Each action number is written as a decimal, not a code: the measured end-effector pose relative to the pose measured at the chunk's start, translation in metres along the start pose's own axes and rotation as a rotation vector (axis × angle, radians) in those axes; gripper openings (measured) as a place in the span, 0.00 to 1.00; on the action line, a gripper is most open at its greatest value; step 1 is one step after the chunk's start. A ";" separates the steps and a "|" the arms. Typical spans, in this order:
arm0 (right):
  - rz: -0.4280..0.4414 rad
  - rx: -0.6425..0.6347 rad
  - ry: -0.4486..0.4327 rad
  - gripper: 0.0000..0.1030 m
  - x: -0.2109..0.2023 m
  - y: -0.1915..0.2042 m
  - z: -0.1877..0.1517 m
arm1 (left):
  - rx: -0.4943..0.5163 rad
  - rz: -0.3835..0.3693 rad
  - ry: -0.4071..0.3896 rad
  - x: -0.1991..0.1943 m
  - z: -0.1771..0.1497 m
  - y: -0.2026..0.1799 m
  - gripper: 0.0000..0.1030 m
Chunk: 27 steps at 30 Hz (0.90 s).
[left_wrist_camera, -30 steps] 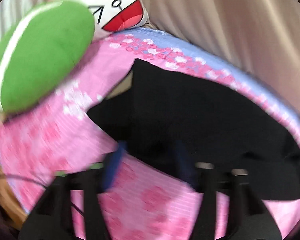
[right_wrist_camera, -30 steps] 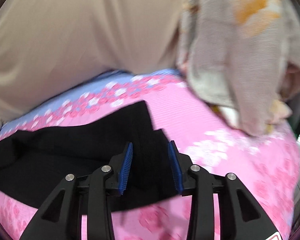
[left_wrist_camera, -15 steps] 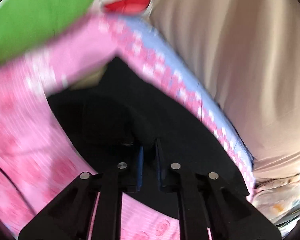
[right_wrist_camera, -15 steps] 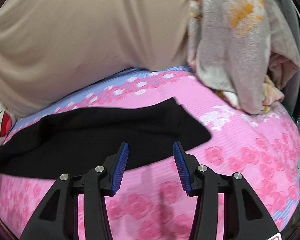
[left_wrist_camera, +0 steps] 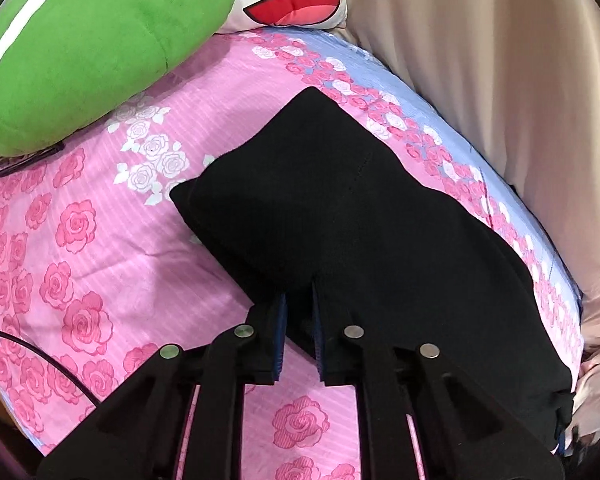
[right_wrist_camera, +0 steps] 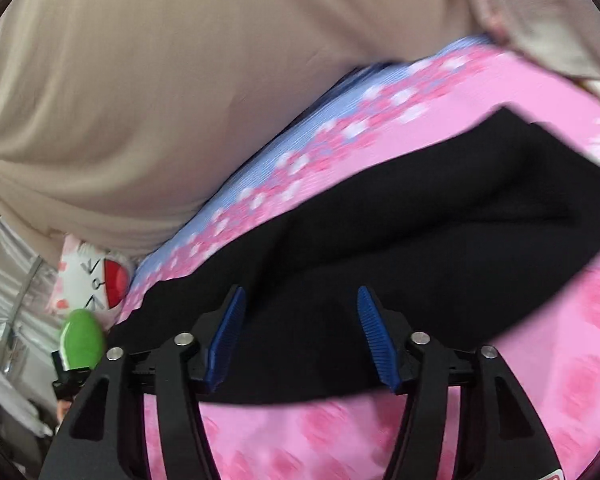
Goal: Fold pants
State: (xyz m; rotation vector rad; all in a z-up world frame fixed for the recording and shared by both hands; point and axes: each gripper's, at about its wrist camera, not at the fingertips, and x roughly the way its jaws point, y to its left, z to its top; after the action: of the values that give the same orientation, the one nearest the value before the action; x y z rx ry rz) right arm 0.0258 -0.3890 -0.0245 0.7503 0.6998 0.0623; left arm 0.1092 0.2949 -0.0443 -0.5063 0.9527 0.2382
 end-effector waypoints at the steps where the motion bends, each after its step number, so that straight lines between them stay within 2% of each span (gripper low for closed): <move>1: 0.001 -0.007 0.015 0.57 0.015 0.007 0.005 | 0.014 0.011 -0.003 0.001 0.000 -0.003 0.11; 3: 0.038 0.009 0.065 0.57 0.048 0.014 0.015 | 0.026 0.022 -0.004 -0.001 0.000 -0.004 0.12; 4: 0.045 0.028 0.083 0.49 0.063 0.015 0.020 | 0.026 0.024 0.000 -0.001 0.001 -0.004 0.12; 5: 0.025 0.032 0.098 0.31 0.080 0.016 0.027 | 0.023 0.022 0.005 0.000 0.002 -0.002 0.12; 6: -0.007 0.003 0.112 0.04 0.091 0.019 0.032 | 0.018 0.017 0.010 0.000 0.003 -0.002 0.12; 7: -0.026 -0.008 0.100 0.04 0.093 0.021 0.035 | 0.013 0.012 0.017 0.001 0.006 0.000 0.12; 10: 0.026 -0.071 -0.001 0.04 0.052 0.035 0.033 | 0.026 0.005 0.023 0.000 0.008 0.002 0.12; 12: 0.042 -0.139 -0.052 0.04 0.010 0.033 0.019 | 0.043 0.010 0.026 0.001 0.007 0.002 0.13; 13: 0.032 -0.147 -0.041 0.04 -0.002 0.028 0.007 | 0.050 0.025 0.032 0.003 0.006 0.003 0.13; 14: -0.016 -0.152 -0.006 0.04 -0.007 0.017 -0.009 | 0.055 0.033 0.038 0.006 0.005 0.004 0.13; 16: -0.106 -0.150 0.079 0.08 0.003 -0.007 -0.030 | 0.062 0.048 0.048 0.013 0.004 0.004 0.14; 17: -0.136 -0.119 0.131 0.06 0.007 -0.024 -0.040 | 0.069 0.059 0.045 0.015 0.003 0.003 0.14; 18: -0.091 -0.068 0.115 0.13 0.000 -0.030 -0.042 | 0.082 0.077 0.035 0.014 0.003 0.000 0.14; 19: -0.084 -0.025 0.087 0.25 -0.011 -0.034 -0.040 | 0.088 0.090 0.031 0.013 0.002 -0.002 0.14; 22: -0.167 -0.067 -0.065 0.47 -0.054 -0.031 -0.023 | 0.104 0.120 0.011 0.003 -0.002 -0.004 0.17; 24: -0.196 -0.060 -0.127 0.49 -0.072 -0.036 -0.004 | 0.104 0.134 -0.003 -0.008 -0.008 -0.005 0.18; 27: -0.301 -0.068 -0.139 0.50 -0.068 -0.036 0.022 | 0.094 0.153 -0.029 -0.023 -0.020 -0.012 0.17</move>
State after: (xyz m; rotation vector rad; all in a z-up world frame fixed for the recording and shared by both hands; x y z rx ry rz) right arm -0.0202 -0.4483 0.0014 0.5716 0.6681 -0.2372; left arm 0.0870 0.2746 -0.0314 -0.3429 0.9703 0.3359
